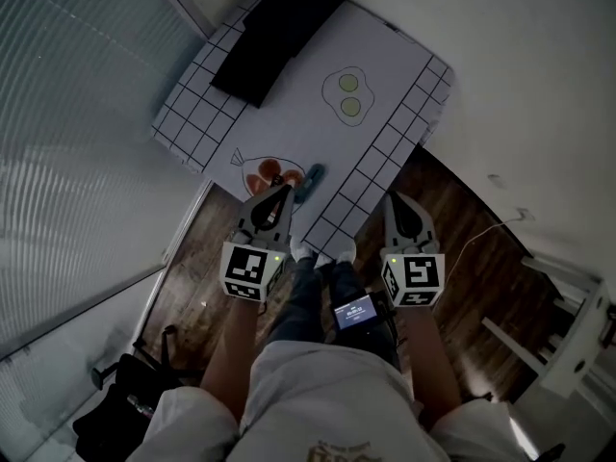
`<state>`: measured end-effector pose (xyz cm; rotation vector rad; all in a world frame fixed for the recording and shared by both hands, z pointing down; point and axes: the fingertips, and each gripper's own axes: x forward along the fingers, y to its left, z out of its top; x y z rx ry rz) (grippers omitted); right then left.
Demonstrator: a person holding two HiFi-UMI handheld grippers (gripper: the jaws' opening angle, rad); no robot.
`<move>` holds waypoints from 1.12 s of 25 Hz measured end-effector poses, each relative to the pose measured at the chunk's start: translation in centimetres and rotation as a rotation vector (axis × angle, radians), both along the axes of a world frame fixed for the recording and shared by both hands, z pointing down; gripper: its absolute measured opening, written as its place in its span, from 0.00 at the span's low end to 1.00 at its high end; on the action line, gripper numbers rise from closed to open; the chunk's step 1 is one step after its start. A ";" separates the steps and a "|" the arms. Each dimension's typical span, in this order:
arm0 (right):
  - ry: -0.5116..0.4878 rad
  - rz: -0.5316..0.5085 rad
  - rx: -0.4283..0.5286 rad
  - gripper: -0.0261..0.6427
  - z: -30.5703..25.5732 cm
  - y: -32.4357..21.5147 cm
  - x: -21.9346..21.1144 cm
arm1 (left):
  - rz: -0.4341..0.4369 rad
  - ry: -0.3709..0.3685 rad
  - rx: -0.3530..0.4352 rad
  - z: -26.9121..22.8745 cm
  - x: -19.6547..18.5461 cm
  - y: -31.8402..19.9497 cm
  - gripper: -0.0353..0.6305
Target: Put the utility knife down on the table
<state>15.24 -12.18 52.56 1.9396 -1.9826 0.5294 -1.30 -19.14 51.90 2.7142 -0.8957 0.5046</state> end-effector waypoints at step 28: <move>-0.017 -0.108 0.317 0.05 -16.6 -0.1 -2.5 | -0.167 0.148 0.305 -17.5 -3.7 1.9 0.06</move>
